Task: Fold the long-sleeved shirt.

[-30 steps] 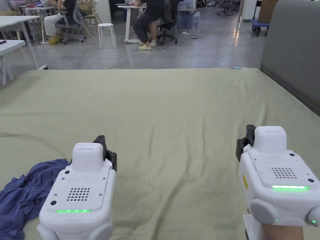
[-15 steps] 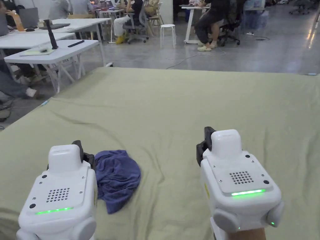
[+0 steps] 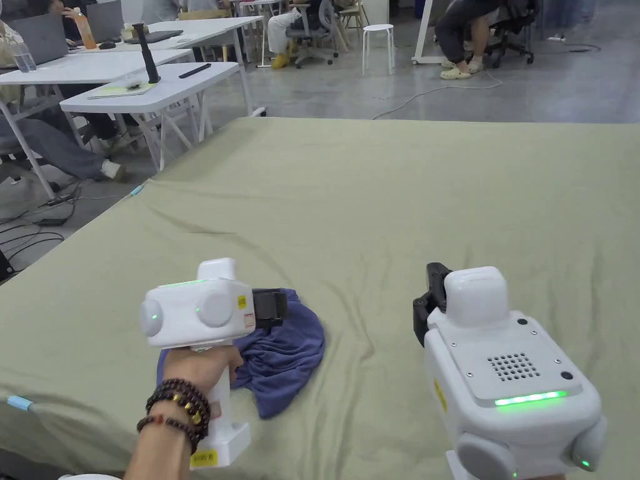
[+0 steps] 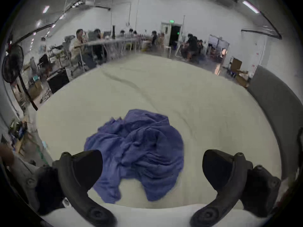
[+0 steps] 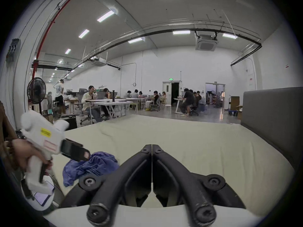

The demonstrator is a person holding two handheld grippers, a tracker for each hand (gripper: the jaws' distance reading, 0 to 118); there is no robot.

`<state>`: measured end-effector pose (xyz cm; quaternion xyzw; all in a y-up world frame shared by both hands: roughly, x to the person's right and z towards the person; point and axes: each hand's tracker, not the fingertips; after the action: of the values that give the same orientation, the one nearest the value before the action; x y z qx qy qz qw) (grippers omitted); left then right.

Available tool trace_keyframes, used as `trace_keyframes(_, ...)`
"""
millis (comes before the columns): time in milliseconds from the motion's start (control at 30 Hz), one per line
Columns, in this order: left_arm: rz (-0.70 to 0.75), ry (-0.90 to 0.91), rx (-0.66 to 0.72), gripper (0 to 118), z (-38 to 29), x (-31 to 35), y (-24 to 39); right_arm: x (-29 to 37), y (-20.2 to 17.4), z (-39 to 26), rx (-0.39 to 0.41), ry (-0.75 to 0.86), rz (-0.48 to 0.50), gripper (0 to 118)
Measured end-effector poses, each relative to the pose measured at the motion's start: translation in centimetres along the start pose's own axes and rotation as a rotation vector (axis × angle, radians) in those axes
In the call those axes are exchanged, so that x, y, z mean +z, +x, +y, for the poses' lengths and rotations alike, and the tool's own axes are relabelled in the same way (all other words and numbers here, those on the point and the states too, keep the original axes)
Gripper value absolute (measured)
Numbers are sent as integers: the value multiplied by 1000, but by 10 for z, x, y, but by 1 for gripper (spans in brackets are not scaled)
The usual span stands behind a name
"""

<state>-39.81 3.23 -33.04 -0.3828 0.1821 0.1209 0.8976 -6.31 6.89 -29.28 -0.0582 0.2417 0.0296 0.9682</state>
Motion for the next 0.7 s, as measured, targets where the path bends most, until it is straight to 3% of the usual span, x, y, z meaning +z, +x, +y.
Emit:
trace_keyframes(67, 31, -111, -52, 115, 8, -38, 3, -4, 3, -4, -3, -19, 5, 0)
trace_keyframes(133, 13, -206, -57, 105, 12, -70, 1, -9, 7, -8, 1, -46, 8, 0)
trace_keyframes(300, 47, -293, 12, 95, 2, -108, 3, -20, 18, -16, 0, -93, -30, 0)
trace_keyframes(400, 115, -302, 1, 62, 3, -106, 5, -22, 25, -20, -1, -105, -43, 0)
trace_keyframes(467, 37, -239, 66, 25, 10, -93, 0, -22, 30, -20, -7, -109, -56, 0)
trace_keyframes(600, -76, -118, 71, 19, 31, -50, 9, -18, 43, -17, -22, -106, -77, 0)
trace_keyframes(700, -262, -22, 53, 19, 55, -10, 44, -8, 57, -13, -27, -89, -119, 0)
